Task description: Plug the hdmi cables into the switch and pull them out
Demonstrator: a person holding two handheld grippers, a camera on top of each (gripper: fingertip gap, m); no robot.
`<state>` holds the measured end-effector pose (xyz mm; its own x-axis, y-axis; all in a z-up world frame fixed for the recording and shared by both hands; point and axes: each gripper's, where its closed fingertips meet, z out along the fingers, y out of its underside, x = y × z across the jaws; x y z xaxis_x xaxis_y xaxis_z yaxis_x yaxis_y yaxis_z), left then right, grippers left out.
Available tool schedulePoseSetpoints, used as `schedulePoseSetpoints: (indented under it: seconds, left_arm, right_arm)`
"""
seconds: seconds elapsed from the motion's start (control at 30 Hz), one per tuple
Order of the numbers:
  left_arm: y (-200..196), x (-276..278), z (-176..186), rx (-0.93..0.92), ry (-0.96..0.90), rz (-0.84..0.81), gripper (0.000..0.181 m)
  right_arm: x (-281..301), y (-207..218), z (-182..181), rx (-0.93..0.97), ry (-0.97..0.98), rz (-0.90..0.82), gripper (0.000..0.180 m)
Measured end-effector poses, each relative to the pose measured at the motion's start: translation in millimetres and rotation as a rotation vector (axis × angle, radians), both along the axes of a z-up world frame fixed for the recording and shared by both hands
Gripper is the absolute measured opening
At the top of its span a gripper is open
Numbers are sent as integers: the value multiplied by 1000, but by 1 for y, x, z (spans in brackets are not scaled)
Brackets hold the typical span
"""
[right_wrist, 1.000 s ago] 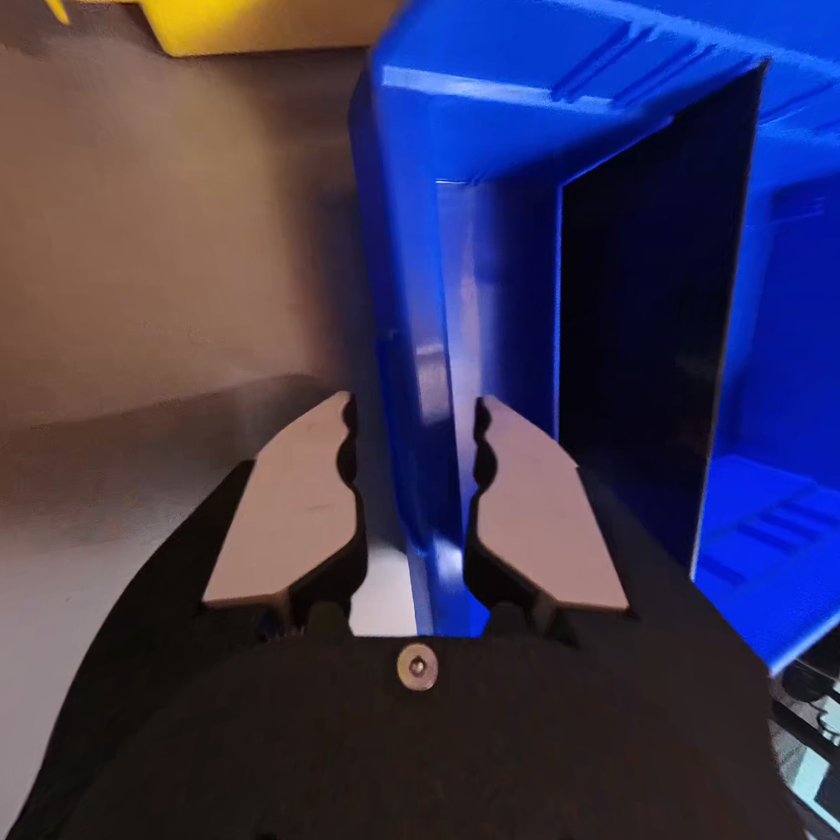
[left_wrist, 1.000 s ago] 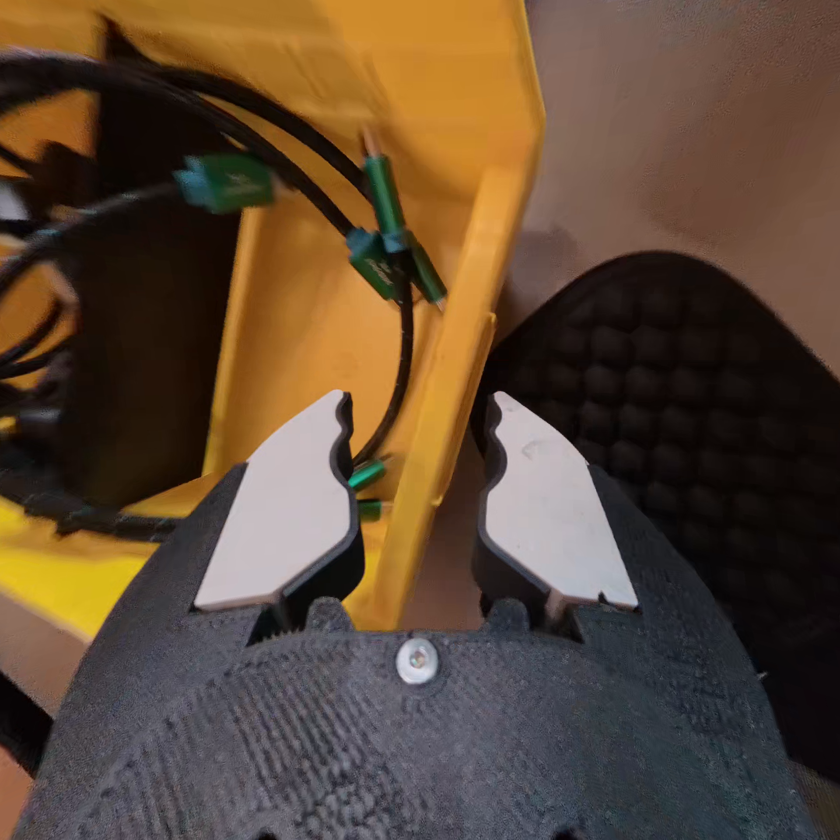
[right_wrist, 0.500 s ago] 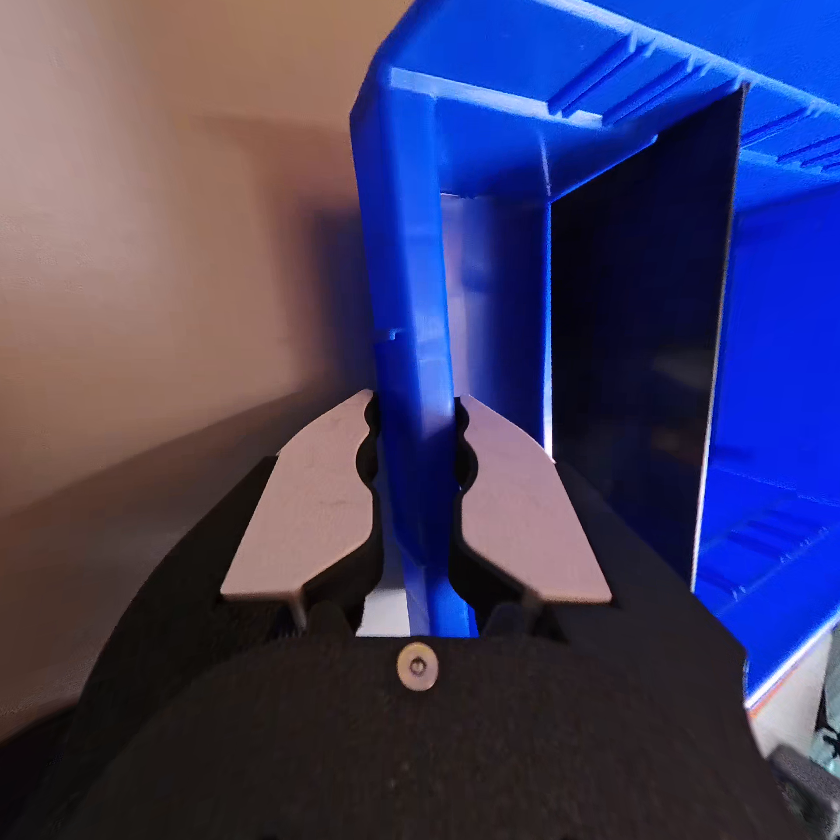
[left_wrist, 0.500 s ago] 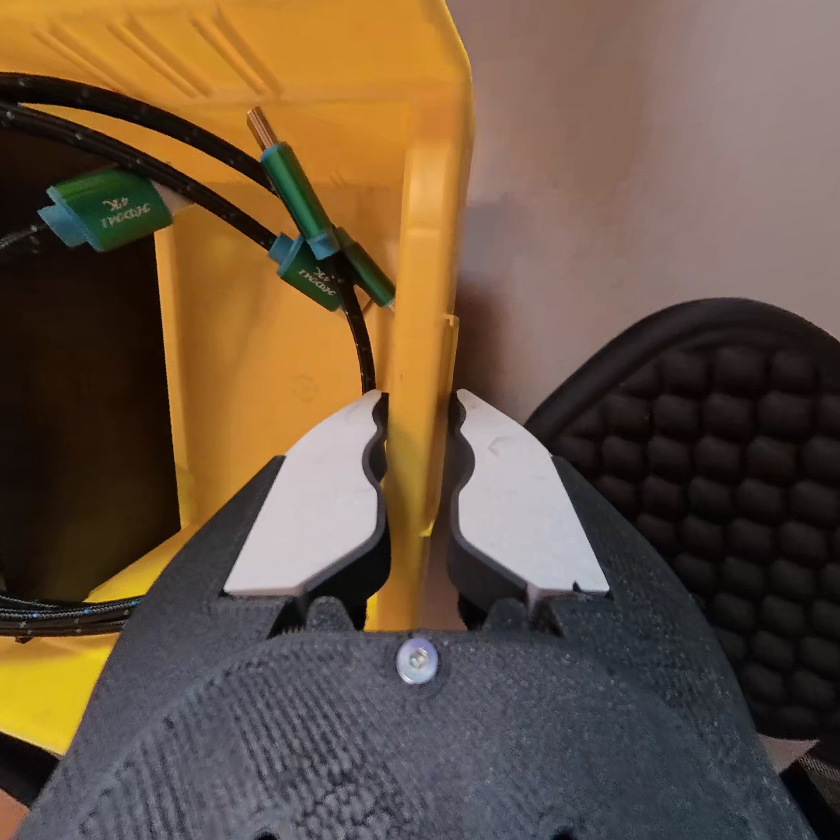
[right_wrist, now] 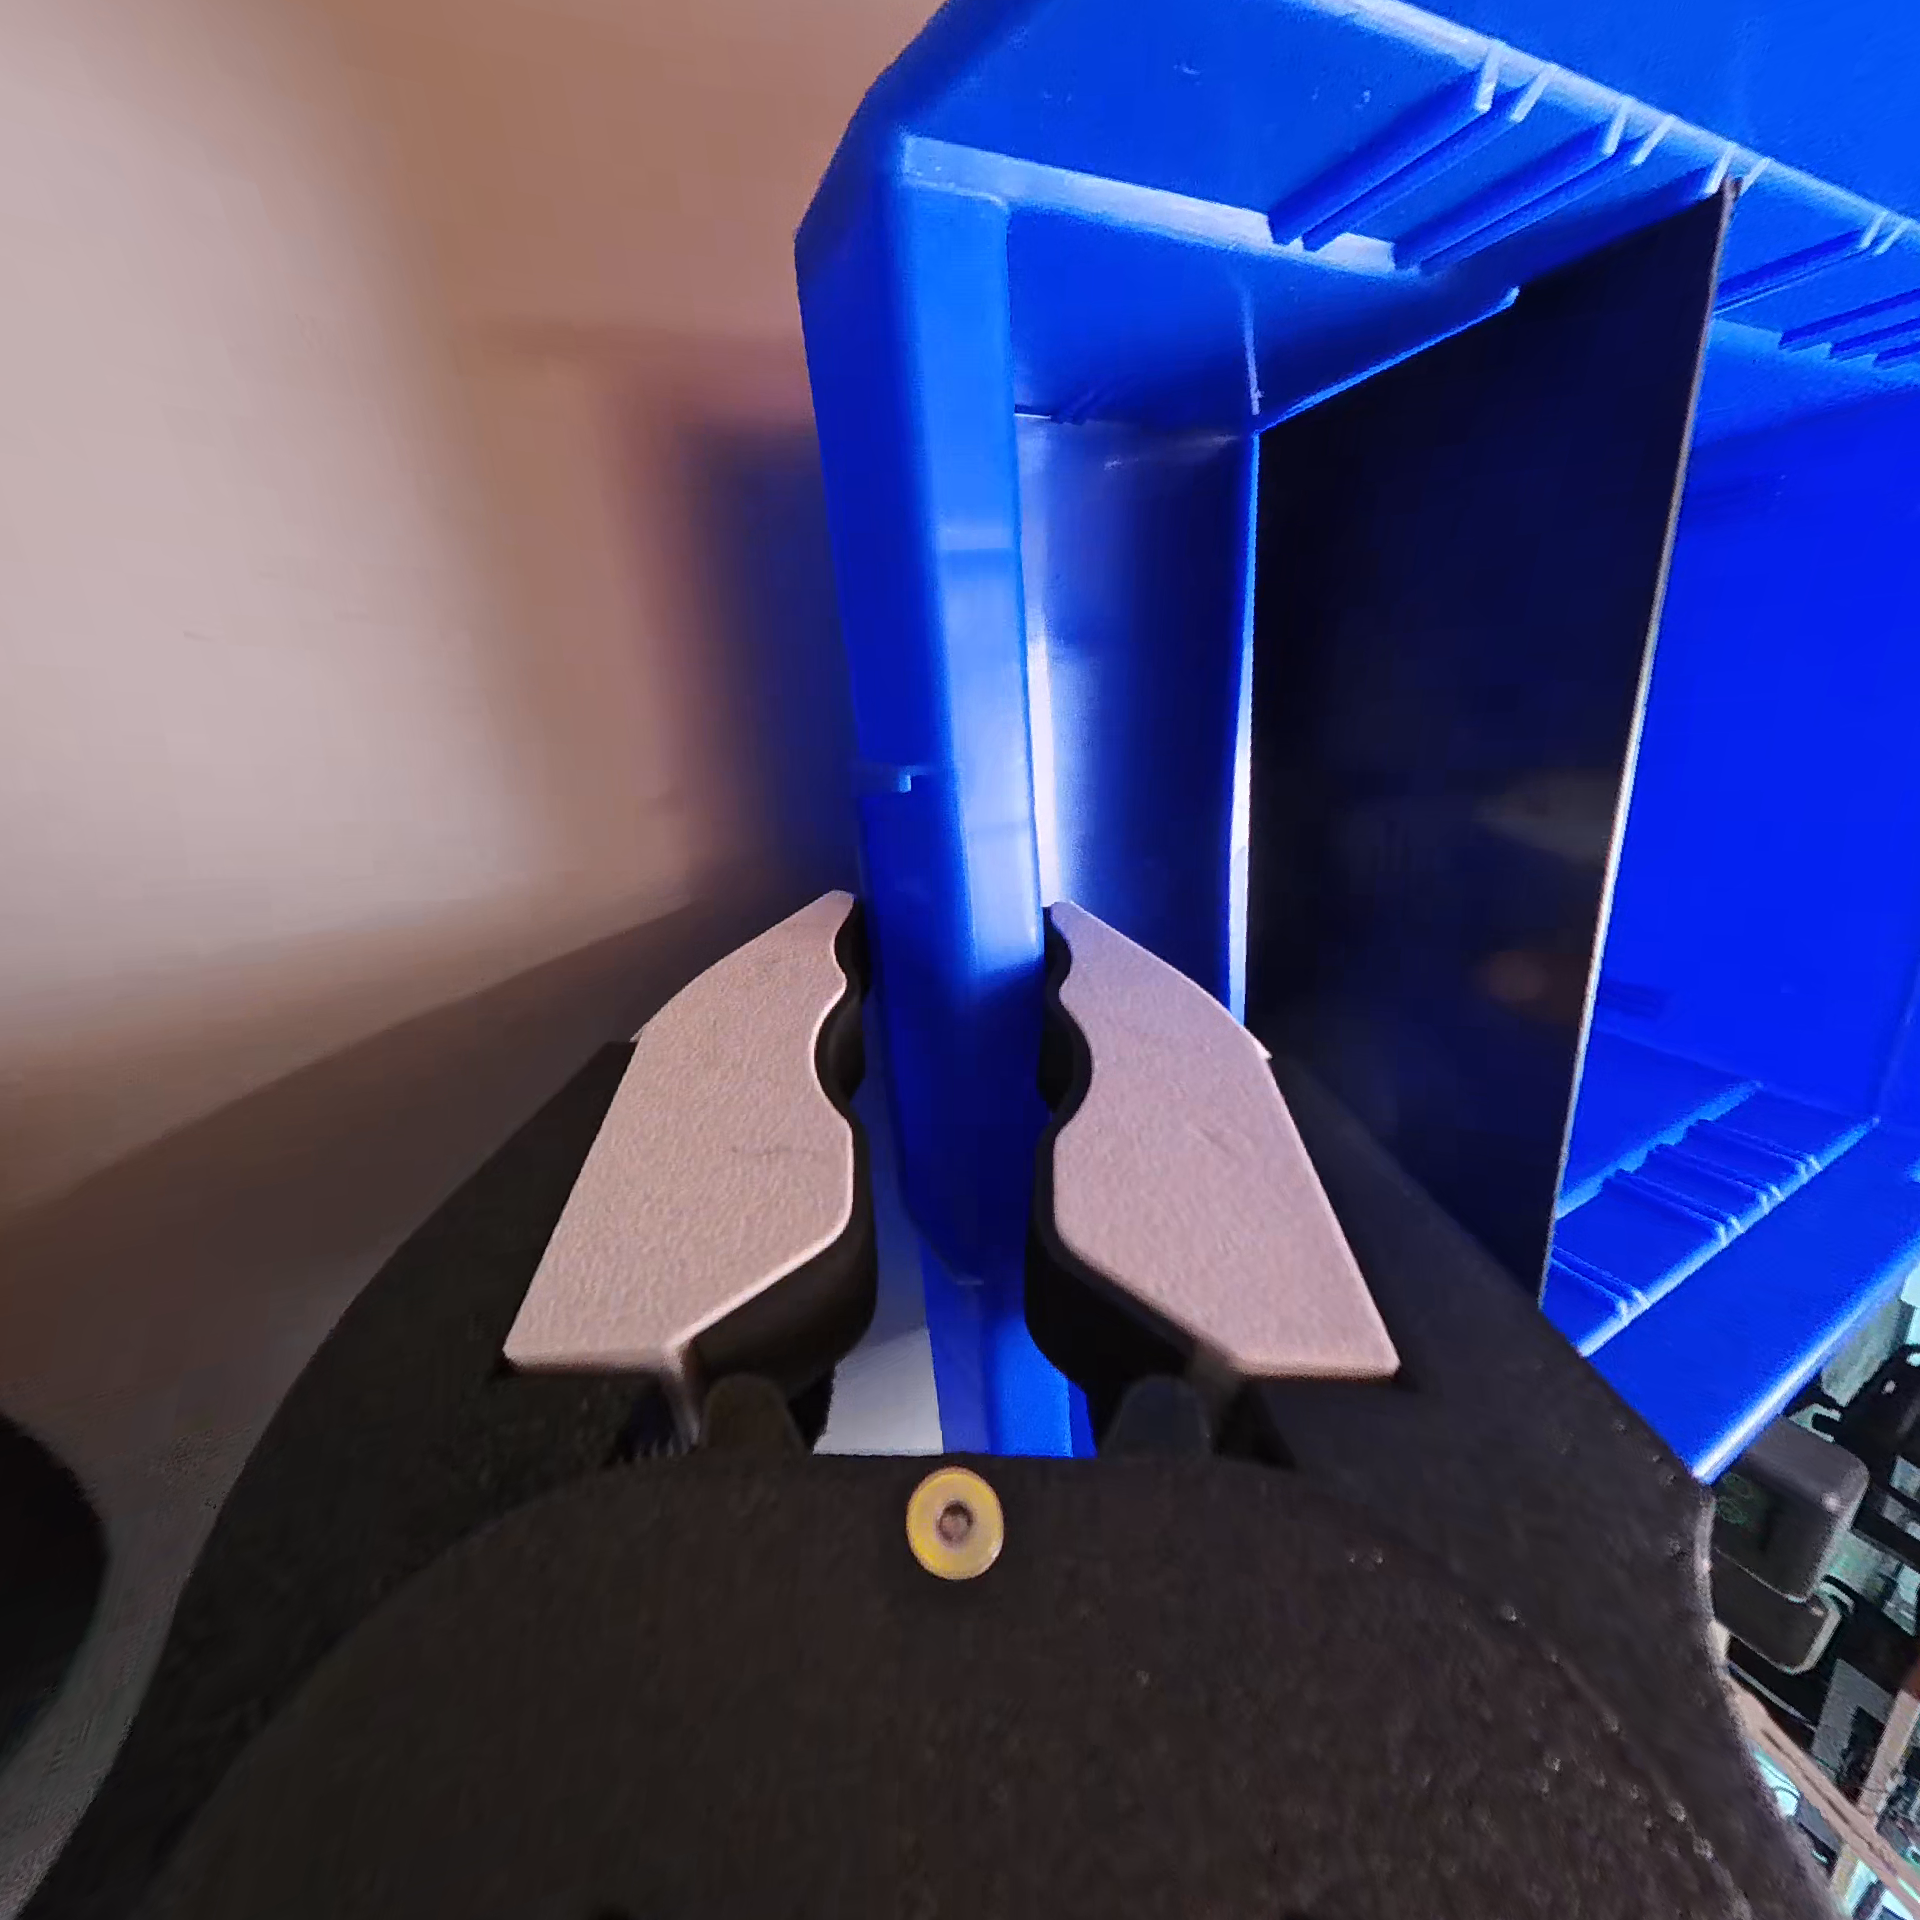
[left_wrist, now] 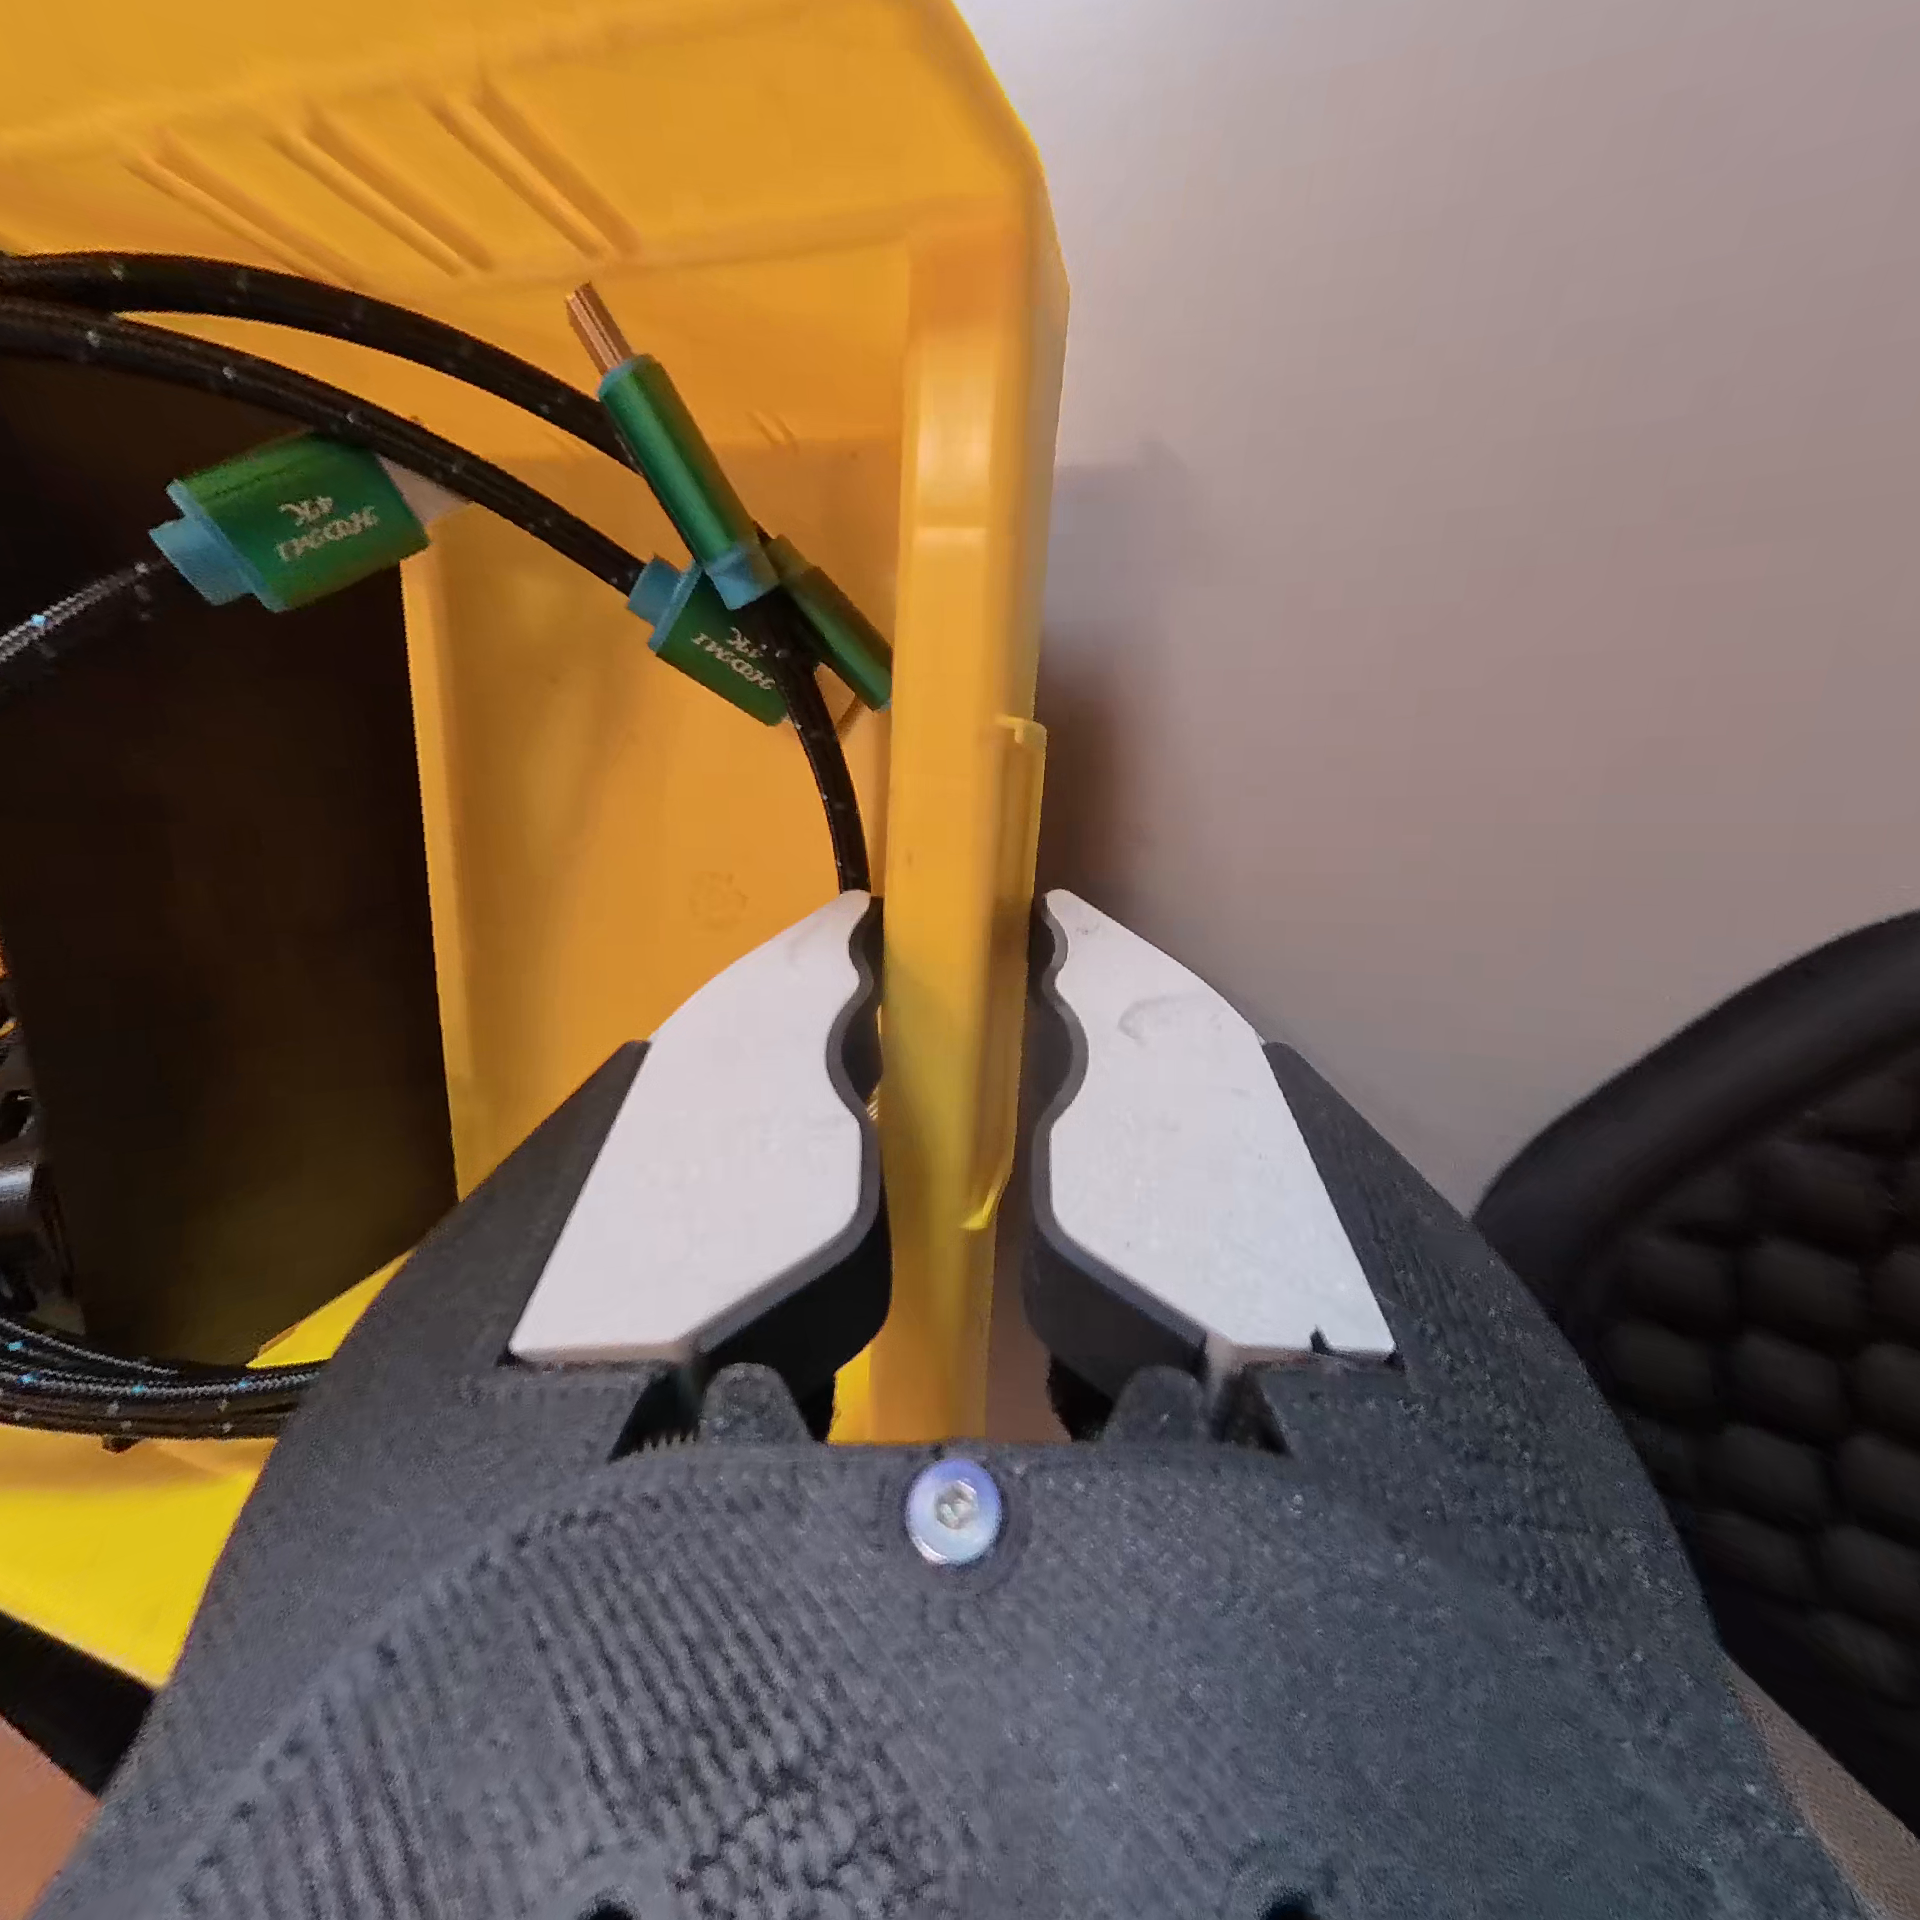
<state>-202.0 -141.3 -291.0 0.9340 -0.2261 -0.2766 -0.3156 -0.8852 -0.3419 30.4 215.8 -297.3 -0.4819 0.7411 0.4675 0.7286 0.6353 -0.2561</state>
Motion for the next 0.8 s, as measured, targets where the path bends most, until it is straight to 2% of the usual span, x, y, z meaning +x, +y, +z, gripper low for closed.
schedulePoseSetpoints:
  seconds: [0.27, 0.5, 0.6, 0.8]
  left_arm:
    - [20, -27, 0, 9, 18, -6, 27]
    - [26, -38, 1, 26, 29, 2, 27]
    - [27, -37, 5, 78, 41, 23, 29]
    - [28, -37, 19, 183, 29, 72, 34]
  right_arm:
    - [-7, 36, 0, 2, -29, -67, 32]
    - [-13, 58, 10, 38, 95, -231, 39]
    - [-19, 41, 36, -65, 271, -277, 42]
    - [-36, -15, 97, -444, 656, -314, 42]
